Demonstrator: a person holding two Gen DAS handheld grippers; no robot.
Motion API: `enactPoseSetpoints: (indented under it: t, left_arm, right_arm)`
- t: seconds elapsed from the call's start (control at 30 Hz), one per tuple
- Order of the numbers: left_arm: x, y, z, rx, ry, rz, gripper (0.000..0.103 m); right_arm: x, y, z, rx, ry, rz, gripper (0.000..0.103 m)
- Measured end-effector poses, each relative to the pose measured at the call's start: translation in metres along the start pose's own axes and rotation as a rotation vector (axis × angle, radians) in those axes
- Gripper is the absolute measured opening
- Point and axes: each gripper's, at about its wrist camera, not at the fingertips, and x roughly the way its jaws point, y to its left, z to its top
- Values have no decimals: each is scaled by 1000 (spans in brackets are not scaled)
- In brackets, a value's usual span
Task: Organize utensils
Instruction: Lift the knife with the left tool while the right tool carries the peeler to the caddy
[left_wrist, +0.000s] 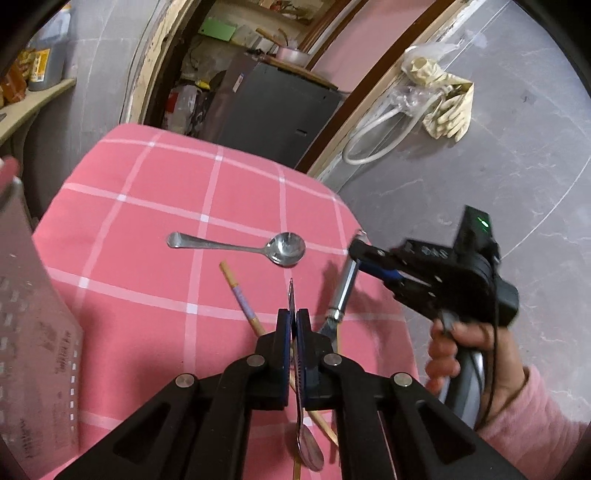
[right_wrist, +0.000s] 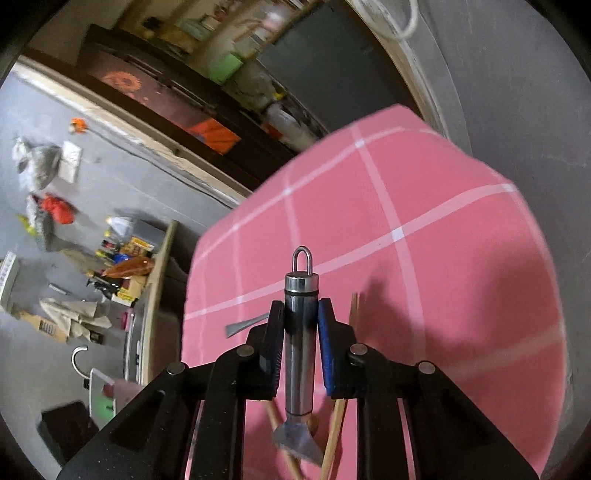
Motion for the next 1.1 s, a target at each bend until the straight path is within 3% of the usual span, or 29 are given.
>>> enactPoseSetpoints:
  t: [0.47,0.8,1.1]
  left_arm:
    - [-61,-11,2,106,-93,8,3]
    - [-117,-23,21,160,-167,9,3]
    - [-199,-17,60,182,-316,69,3]
  right_arm:
    - [-118,26,-36,-157,-251,-1,16]
    - [-177,84,-30,-292,-376,-5,16]
    - [-195,158,-22,-369,-453,112,16]
